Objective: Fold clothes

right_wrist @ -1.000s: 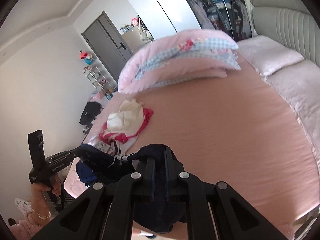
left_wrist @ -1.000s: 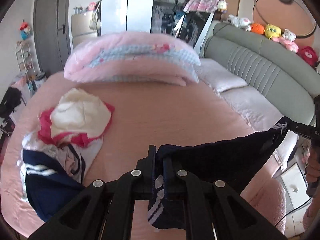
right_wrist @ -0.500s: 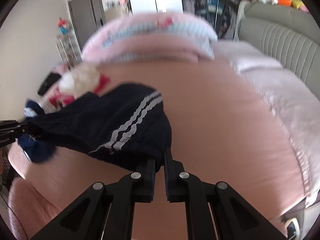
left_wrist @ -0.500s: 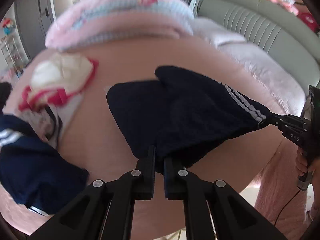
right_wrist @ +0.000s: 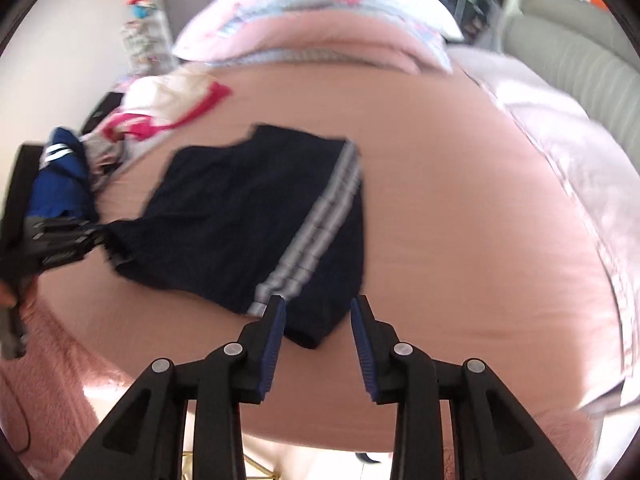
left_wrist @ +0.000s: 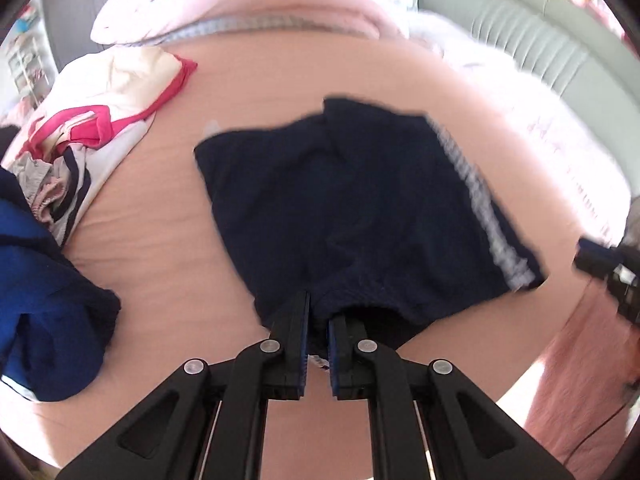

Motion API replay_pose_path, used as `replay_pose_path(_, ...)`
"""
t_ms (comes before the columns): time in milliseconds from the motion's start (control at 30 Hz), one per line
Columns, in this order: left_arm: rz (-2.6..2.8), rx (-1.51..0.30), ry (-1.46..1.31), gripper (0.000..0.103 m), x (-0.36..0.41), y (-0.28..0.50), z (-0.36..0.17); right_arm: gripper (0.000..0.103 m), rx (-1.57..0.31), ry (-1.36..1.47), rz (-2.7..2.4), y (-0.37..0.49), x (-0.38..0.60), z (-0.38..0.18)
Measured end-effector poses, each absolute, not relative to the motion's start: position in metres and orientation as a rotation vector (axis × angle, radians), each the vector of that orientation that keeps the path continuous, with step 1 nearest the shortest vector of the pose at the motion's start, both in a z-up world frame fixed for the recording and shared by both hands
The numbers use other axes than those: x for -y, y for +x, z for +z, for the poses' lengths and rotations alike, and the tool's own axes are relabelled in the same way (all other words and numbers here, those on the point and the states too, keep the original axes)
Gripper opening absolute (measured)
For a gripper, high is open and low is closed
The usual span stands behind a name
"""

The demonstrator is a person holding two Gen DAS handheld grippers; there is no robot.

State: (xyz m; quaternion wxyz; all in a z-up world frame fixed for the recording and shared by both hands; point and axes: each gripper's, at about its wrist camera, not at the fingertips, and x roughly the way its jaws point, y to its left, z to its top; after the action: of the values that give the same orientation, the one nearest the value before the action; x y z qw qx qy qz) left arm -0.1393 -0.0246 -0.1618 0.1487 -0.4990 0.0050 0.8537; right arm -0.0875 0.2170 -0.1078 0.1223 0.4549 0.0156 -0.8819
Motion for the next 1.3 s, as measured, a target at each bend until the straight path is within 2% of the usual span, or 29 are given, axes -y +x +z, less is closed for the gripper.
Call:
replay_pose_path(67,2.453,0.053,-1.391,0.006,0.027,-0.140,-0.154,0.034,-0.084,1.245,-2.472,-0.083,-0.202,-0.103)
replay_pose_path(233,2.447,0.109,-1.355,0.006,0.026,-0.142,-0.147,0.034,-0.365,1.164,-2.307,-0.098,-0.121,-0.125)
replay_pose_path(433,2.435,0.164,-1.328,0.006,0.027,-0.141,-0.141,0.034,-0.459,1.208,-2.299,-0.115,-0.075,-0.166)
replay_pose_path(533,2.442,0.165,-1.322,0.006,0.026,-0.138,-0.139,0.030,-0.452,1.192,-2.324,-0.119,-0.078,-0.165)
replay_pose_path(567,2.444,0.161,-1.318,0.006,0.026,-0.138,-0.139,0.019,-0.439,1.168,-2.348,-0.120,-0.082,-0.164)
replay_pose_path(667,2.410,0.190,-1.319,0.006,0.023,-0.138,-0.143,0.009,-0.490,1.127,-2.484,-0.126,-0.090,-0.162)
replay_pose_path(800,2.377,0.175,-1.323,0.007,0.011,-0.137,-0.154,0.008,-0.438,1.135,-2.608,-0.144,-0.121,-0.150)
replay_pose_path(1067,2.411,-0.134,-1.447,0.009,-0.028,-0.133,-0.196,0.007,-0.499,1.077,-2.728,-0.140,-0.158,-0.126)
replay_pose_path(1267,2.520,-0.029,-1.483,0.011,-0.003,-0.135,-0.199,0.006,-0.517,1.187,-2.744,-0.134,-0.182,-0.143)
replay_pose_path(1300,2.518,-0.015,-1.494,0.011,0.003,-0.137,-0.200,0.006,-0.458,1.215,-2.749,-0.134,-0.190,-0.146)
